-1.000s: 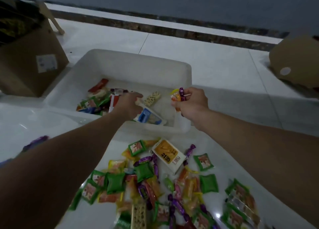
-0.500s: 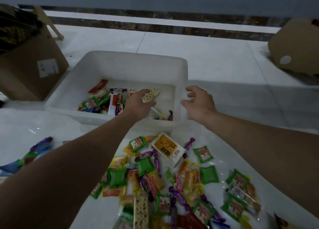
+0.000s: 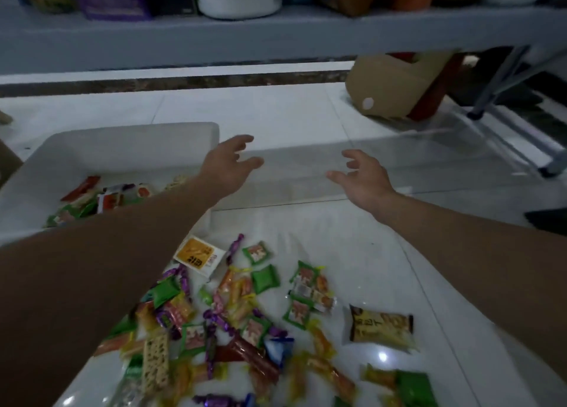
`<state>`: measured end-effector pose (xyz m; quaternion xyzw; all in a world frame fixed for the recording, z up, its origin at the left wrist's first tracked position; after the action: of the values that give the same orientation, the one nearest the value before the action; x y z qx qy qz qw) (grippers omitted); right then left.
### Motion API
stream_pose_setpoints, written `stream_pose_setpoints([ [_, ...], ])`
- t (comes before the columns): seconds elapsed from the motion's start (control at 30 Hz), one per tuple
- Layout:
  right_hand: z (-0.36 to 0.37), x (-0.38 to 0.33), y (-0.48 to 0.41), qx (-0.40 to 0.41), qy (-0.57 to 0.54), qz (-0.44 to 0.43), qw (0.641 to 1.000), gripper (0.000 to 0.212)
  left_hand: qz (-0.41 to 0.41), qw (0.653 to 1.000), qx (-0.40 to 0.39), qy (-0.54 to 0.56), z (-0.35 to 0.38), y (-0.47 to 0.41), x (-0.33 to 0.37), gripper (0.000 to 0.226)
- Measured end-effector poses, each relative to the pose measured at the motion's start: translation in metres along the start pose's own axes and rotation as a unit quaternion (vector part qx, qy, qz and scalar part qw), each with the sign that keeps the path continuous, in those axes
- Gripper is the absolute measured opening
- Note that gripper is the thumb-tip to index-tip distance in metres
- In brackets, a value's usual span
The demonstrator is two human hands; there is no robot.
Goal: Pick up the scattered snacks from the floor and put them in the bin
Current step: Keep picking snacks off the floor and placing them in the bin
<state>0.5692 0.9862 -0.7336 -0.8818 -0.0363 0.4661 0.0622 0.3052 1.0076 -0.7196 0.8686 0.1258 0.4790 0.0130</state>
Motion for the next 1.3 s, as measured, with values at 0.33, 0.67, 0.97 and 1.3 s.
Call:
stream_pose_setpoints([
  [0.33,-0.045,0.105,0.071,0.0,0.0,0.046,0.999,0.059,0.001,0.995,-0.096,-0.02,0.178,0.067,0.001,0.051],
  [0.67,0.015,0.179,0.161,-0.36,0.22,-0.026,0.906,0.085,-0.08,0.987,-0.136,-0.04,0.24,0.107,-0.076,0.049],
  [0.97,0.044,0.208,0.173,-0.406,0.29,-0.088,0.862,0.045,-0.103,0.987,-0.099,-0.077,0.218,0.103,-0.104,0.046],
  [1.3,0.015,0.201,0.119,-0.09,0.144,0.064,0.983,0.046,0.054,0.878,-0.211,-0.426,0.25,0.103,-0.138,0.098],
])
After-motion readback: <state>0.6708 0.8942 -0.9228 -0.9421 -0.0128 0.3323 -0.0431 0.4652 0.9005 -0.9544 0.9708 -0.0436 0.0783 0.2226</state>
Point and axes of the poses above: each hand's wrist, its own y-axis away from the middle knuckle, its own z-axis out of the palm, x = y × z, the point moved 8 cm from there along -y, towards the middle knuckle, and after that the axes turned 14 degrees about -z, right-handed, at the moved point
